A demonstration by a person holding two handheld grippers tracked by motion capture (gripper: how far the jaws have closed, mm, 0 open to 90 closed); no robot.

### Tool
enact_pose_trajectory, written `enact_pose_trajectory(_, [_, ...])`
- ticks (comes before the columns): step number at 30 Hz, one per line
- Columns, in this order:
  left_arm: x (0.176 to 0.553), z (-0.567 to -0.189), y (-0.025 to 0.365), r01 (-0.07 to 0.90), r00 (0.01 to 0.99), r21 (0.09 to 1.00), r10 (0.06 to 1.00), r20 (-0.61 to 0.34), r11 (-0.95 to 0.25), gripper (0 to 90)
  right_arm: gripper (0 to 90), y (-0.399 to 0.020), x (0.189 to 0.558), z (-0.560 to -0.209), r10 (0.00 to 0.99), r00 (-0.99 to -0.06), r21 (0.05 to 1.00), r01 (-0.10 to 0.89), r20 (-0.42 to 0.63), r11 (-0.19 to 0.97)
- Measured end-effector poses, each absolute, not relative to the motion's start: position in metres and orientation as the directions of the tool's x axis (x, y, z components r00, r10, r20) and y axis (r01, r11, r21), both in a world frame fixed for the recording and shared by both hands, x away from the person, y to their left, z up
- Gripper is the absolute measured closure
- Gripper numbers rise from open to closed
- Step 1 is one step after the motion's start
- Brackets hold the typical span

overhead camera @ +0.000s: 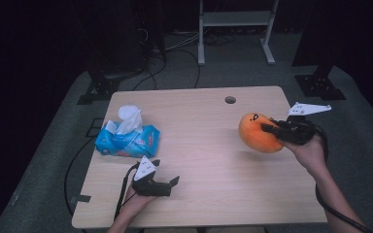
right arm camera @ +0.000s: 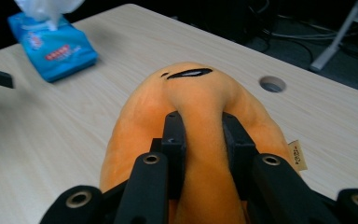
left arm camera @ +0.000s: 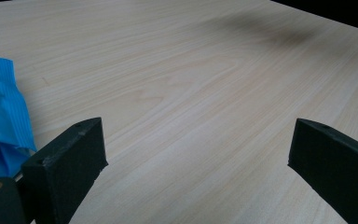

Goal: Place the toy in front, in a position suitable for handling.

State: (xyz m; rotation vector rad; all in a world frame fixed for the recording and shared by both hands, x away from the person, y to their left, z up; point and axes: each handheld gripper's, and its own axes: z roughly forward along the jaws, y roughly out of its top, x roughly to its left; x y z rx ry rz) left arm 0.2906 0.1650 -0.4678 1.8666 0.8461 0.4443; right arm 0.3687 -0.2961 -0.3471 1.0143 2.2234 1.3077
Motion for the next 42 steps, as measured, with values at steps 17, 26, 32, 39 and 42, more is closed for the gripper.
enact_pose_trajectory(17, [0.29,-0.465,0.169,0.352,0.681,0.902,0.73,-0.064,-0.249,2.9,73.8,-0.239,0.337,-0.339,0.586,-0.81,0.883,0.29,0.021,0.37])
enact_pose_trajectory(26, [0.29,-0.464,0.171,0.345,0.681,0.903,0.73,-0.055,-0.255,2.9,73.7,-0.215,0.324,-0.352,0.516,-0.856,0.878,0.277,0.04,0.391])
enact_pose_trajectory(32, [0.29,-0.464,0.171,0.347,0.678,0.905,0.733,-0.061,-0.245,2.9,73.6,-0.202,0.319,-0.365,0.482,-0.874,0.873,0.279,0.058,0.4])
enact_pose_trajectory(39, [0.291,-0.464,0.172,0.346,0.675,0.906,0.736,-0.06,-0.244,2.9,73.4,-0.19,0.315,-0.379,0.452,-0.889,0.865,0.276,0.065,0.419])
enact_pose_trajectory(42, [0.291,-0.464,0.173,0.347,0.674,0.906,0.736,-0.061,-0.242,2.9,72.9,-0.185,0.313,-0.383,0.44,-0.896,0.864,0.267,0.059,0.428])
